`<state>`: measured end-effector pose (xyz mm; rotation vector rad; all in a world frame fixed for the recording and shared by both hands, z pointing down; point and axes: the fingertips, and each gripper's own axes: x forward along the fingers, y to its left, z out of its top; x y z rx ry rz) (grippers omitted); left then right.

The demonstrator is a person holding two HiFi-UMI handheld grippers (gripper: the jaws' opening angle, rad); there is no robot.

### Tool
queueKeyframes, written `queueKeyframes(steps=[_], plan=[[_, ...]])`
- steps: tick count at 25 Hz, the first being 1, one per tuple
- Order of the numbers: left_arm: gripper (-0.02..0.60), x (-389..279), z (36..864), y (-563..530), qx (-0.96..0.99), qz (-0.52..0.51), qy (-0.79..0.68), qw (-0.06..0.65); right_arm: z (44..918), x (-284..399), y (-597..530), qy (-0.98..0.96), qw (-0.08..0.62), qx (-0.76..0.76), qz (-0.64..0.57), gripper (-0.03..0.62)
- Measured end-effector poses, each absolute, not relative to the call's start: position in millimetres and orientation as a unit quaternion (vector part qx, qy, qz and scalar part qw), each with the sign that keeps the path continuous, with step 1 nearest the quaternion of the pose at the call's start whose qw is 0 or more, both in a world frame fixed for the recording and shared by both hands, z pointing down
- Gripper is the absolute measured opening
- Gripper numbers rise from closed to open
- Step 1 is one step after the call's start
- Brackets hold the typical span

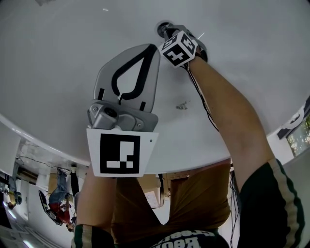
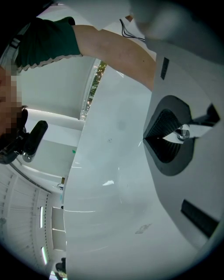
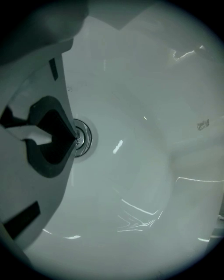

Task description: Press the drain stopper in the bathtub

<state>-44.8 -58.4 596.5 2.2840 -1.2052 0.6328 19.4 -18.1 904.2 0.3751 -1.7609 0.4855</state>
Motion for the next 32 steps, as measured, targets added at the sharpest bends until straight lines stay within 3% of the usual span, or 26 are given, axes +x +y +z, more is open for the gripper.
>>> queueKeyframes(steps=[32], plan=[[0.008,-42.0,614.3,-52.8,0.831,0.272,-0.423,0.237,891.4,18.4,-20.2,-0.775,0.579,0.158,0.198,0.011]])
